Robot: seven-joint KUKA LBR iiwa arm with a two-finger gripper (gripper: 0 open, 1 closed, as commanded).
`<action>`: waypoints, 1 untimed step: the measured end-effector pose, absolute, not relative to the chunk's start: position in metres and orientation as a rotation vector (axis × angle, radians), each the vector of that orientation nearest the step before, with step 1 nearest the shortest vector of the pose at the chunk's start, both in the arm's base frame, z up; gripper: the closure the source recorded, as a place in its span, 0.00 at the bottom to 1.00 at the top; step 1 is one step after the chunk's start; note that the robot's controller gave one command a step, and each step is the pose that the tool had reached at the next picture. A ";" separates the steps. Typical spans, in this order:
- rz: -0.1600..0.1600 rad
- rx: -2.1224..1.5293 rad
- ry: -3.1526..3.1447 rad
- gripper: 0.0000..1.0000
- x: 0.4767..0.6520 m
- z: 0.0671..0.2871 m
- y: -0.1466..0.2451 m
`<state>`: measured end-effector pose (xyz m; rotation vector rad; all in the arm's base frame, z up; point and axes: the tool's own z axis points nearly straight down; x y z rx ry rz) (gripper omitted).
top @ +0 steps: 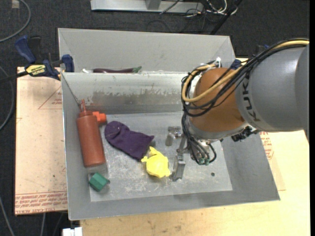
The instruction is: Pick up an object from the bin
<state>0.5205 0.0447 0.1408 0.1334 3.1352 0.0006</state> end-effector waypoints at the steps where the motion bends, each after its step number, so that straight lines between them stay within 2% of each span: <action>1: 0.006 0.187 3.136 1.00 0.535 0.074 0.086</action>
Offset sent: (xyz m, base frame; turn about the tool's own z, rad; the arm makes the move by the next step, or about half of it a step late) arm 0.0000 0.0000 0.0000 0.0000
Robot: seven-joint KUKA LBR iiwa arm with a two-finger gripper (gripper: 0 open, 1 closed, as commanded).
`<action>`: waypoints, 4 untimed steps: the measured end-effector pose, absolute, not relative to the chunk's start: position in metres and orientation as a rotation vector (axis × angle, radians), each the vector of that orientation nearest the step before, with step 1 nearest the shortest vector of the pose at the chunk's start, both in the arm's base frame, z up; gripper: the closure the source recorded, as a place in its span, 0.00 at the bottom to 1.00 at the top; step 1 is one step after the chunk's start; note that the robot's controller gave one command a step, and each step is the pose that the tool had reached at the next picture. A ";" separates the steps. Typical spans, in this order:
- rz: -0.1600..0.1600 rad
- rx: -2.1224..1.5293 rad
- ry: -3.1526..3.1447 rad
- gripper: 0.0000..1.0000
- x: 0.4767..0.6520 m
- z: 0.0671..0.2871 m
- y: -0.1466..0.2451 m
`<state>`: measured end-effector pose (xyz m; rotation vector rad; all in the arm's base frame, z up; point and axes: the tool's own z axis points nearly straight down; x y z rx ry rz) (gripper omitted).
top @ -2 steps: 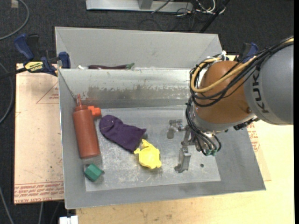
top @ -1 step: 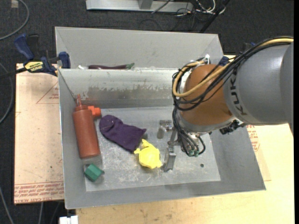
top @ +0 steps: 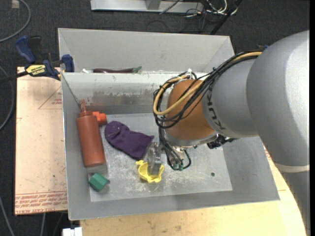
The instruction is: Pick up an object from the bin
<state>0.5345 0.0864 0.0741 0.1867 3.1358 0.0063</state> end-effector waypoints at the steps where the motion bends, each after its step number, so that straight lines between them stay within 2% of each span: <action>1: 0.006 0.187 3.136 1.00 0.535 0.074 0.086; 2: 0.003 0.154 3.146 1.00 0.521 0.109 0.081; 3: 0.008 0.239 3.129 0.00 0.541 0.202 0.088; 4: 0.008 0.238 3.130 0.00 0.541 0.202 0.088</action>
Offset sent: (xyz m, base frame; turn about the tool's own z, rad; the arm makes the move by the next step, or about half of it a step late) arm -0.0237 -0.0108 0.0885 -0.0485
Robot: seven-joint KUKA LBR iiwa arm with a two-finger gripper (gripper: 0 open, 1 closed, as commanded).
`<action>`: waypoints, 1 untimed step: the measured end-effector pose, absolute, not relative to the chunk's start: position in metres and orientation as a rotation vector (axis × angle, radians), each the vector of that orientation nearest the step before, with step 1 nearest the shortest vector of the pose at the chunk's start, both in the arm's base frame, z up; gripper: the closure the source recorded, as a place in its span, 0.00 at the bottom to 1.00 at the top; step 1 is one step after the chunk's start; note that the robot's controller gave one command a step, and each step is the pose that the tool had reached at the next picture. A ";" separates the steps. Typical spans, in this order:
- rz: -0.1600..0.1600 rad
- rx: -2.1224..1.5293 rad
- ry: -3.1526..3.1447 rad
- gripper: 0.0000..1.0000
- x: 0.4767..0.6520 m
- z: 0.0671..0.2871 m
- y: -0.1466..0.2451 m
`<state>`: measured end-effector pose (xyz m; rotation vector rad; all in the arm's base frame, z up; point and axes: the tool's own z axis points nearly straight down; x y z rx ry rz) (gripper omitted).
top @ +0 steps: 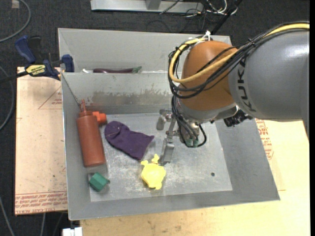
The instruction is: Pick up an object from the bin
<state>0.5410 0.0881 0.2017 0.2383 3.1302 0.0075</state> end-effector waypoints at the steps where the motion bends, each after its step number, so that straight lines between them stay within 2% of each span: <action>1: 0.011 0.192 3.126 0.00 0.518 0.155 0.080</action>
Offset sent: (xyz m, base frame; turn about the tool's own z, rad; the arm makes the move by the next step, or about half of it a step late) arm 0.0277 -0.0299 -0.1290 -0.0366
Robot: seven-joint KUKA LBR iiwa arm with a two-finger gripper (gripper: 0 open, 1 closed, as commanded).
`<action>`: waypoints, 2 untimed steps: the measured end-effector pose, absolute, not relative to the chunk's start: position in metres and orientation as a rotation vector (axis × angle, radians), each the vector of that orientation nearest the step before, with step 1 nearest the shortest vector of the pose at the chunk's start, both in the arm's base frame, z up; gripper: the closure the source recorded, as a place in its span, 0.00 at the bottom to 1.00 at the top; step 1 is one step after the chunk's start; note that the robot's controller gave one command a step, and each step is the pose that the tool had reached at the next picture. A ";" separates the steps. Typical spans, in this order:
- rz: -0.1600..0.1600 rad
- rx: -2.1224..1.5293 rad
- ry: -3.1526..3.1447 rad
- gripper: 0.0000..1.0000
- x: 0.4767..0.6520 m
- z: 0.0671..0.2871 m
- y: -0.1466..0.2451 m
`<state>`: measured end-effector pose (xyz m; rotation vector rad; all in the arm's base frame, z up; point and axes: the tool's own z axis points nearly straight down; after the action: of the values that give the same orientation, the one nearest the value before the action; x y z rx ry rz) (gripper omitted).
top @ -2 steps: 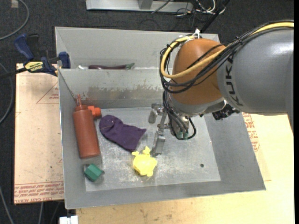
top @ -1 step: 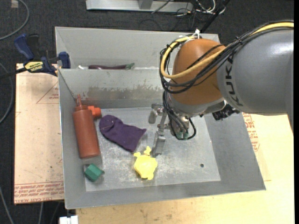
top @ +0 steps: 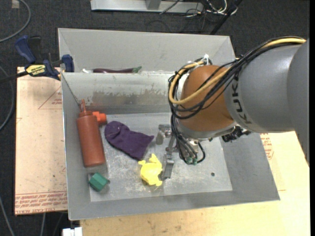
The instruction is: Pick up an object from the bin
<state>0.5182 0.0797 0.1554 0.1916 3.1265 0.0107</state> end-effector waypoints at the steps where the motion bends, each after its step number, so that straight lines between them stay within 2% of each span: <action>1: 0.011 0.183 3.127 0.00 0.552 0.097 0.066; 2: 0.006 -0.043 3.135 0.00 0.535 0.072 0.090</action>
Offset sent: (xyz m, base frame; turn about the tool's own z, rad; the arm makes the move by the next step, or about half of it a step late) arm -0.0292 0.0449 -0.0854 -0.3266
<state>0.5348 0.0896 0.0716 -0.0426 3.1345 0.0060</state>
